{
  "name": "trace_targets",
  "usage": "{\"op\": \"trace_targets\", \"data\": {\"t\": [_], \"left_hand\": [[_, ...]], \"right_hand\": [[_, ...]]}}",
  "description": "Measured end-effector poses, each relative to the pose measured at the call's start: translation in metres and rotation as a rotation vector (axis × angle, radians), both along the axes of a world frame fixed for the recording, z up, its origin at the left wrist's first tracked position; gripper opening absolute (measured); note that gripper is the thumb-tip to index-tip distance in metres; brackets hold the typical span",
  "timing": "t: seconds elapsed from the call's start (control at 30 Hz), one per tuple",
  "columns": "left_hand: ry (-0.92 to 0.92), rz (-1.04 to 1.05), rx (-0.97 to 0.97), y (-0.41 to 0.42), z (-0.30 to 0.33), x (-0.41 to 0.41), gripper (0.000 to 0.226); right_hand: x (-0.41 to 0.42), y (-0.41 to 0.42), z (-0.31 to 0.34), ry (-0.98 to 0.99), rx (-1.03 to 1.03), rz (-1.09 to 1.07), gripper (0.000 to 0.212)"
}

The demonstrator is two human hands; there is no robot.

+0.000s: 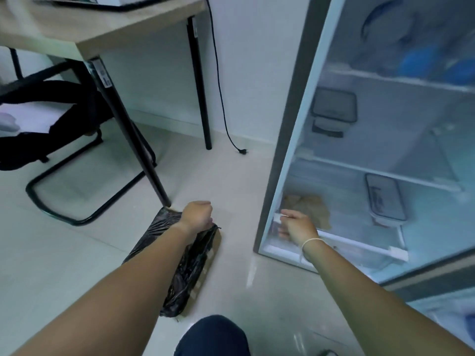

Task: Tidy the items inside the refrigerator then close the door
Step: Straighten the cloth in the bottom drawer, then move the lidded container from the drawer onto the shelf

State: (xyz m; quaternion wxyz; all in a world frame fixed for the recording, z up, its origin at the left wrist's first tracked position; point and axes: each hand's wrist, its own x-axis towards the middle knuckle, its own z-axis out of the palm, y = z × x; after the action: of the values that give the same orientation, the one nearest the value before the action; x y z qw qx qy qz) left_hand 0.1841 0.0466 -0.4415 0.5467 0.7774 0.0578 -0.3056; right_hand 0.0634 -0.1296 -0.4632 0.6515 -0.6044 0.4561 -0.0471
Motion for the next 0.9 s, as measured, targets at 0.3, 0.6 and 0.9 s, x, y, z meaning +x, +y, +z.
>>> {"op": "trace_targets", "data": {"t": [0.3, 0.6, 0.9], "left_hand": [[-0.032, -0.25, -0.063, -0.08, 0.034, -0.057, 0.026], [-0.038, -0.446, -0.081, -0.178, 0.028, -0.111, 0.02], [0.044, -0.431, -0.103, -0.282, -0.026, -0.125, 0.023]], "right_hand": [[-0.068, -0.073, 0.047, -0.052, -0.118, -0.159, 0.037], [-0.125, -0.135, 0.023, -0.069, -0.055, -0.336, 0.039], [-0.131, -0.204, -0.039, -0.087, 0.083, -0.546, 0.047]]}}
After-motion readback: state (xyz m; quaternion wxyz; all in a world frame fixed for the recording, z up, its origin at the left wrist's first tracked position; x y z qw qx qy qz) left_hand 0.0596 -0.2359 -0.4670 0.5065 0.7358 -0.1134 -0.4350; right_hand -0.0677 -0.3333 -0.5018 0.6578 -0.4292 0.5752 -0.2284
